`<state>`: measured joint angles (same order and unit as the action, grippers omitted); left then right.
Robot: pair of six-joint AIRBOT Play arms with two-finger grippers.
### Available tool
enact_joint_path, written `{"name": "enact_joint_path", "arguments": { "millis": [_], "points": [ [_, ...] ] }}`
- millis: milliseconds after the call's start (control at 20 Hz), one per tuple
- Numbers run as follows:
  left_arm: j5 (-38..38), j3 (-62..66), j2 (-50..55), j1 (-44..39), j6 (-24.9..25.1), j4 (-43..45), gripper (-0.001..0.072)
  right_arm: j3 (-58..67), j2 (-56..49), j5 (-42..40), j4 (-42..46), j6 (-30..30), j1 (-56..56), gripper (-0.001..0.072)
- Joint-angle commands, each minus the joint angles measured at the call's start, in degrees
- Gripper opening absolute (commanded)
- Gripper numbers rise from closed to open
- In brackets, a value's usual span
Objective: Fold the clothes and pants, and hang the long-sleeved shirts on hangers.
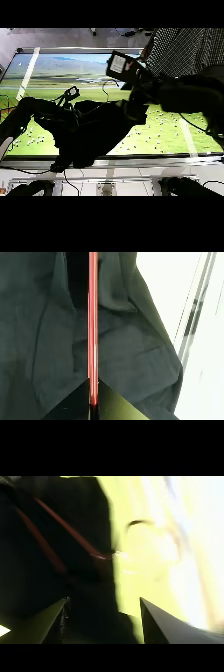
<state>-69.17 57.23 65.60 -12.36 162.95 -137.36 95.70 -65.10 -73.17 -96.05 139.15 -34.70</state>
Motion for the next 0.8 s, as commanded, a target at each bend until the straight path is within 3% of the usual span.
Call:
{"name": "enact_joint_path", "arguments": {
  "millis": [0, 150, 300, 550, 750],
  "points": [
    [0.0, 0.0, -0.1, 0.0, 4.3, -3.0, 0.0025, 0.0, 0.5, 1.0, -1.0, 16.4, 7.5, 0.0505],
    [0.0, 0.0, 0.0, 0.0, 6.1, -4.2, 0.0025, -0.2, -5.0, -7.2, -14.0, 15.4, 17.7, 0.0505],
    [0.0, 0.0, 0.3, 0.0, 6.8, -4.2, 0.0025, -1.4, -13.4, -16.4, -15.8, 12.8, 22.9, 0.0504],
    [0.0, 0.0, 0.8, 0.0, 6.8, -5.4, 0.0025, -10.7, -21.3, -10.5, -16.5, 14.2, 25.4, 0.0500],
    [0.0, 0.0, 0.8, 0.0, 6.8, -5.5, 0.0025, -12.7, -22.9, 1.0, -17.4, 18.4, 25.4, 0.0489]
  ]
}}
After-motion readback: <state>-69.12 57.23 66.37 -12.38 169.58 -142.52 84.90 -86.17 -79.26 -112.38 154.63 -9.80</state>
